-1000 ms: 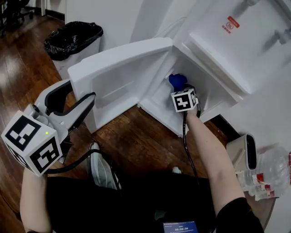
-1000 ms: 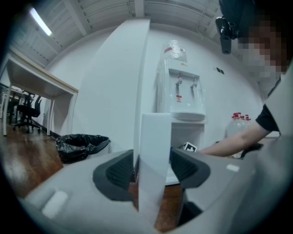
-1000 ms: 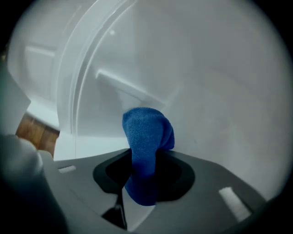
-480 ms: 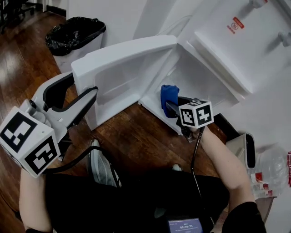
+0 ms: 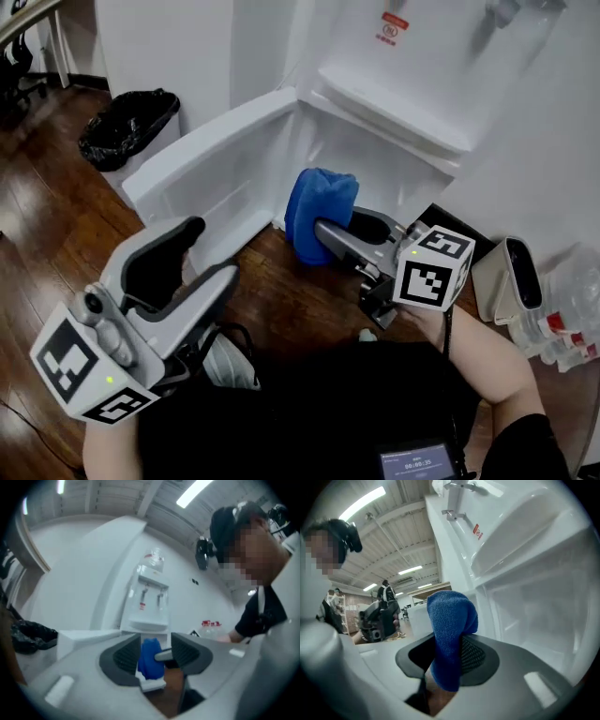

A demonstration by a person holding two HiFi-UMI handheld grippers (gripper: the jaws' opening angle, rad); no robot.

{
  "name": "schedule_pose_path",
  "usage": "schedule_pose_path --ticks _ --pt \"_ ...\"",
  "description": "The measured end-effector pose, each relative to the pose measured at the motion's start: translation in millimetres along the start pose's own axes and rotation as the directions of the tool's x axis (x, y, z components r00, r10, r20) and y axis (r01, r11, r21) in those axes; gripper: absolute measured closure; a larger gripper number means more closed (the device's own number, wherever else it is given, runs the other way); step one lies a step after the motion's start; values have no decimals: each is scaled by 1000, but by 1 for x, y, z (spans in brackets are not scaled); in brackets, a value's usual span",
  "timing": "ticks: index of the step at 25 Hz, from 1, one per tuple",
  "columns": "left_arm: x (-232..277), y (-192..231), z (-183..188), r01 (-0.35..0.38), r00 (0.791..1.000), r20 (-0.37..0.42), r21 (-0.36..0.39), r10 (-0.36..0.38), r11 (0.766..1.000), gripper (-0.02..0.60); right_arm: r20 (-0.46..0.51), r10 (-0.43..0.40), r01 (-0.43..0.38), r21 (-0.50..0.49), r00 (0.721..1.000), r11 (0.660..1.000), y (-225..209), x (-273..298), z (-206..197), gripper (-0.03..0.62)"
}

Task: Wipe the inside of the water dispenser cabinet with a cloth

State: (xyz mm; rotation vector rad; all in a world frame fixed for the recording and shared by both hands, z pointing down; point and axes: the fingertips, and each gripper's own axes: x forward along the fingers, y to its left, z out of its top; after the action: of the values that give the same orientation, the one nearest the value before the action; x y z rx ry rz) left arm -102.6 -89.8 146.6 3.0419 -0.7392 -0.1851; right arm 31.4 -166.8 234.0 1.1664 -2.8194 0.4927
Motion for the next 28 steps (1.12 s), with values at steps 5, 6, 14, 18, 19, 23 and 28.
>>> schedule_pose_path --ticks 5,6,14,18,19,23,28 --pt "31 -24 -74 59 968 -250 164 -16 985 377 101 -263 273 -107 960 956 -80 50 35 464" --pt "32 -28 -78 74 965 -260 165 -28 984 377 151 -288 307 -127 946 943 -89 54 47 464" --pt "30 -34 -59 107 971 -233 224 -53 969 377 196 -418 456 -227 887 861 -122 93 29 467" --pt "28 -29 -54 89 976 -215 190 -48 978 377 53 -536 529 -276 842 803 -146 111 -53 468" --pt "27 -28 -53 86 976 -211 184 -46 979 377 10 -563 543 -274 827 794 -153 116 -75 468" --pt "24 -27 -54 90 973 -227 189 -46 978 377 -115 -632 595 -244 767 766 -169 130 -144 468" --pt "19 -22 -61 110 963 -264 223 -49 969 377 -124 -649 638 -117 751 761 -181 112 -162 470"
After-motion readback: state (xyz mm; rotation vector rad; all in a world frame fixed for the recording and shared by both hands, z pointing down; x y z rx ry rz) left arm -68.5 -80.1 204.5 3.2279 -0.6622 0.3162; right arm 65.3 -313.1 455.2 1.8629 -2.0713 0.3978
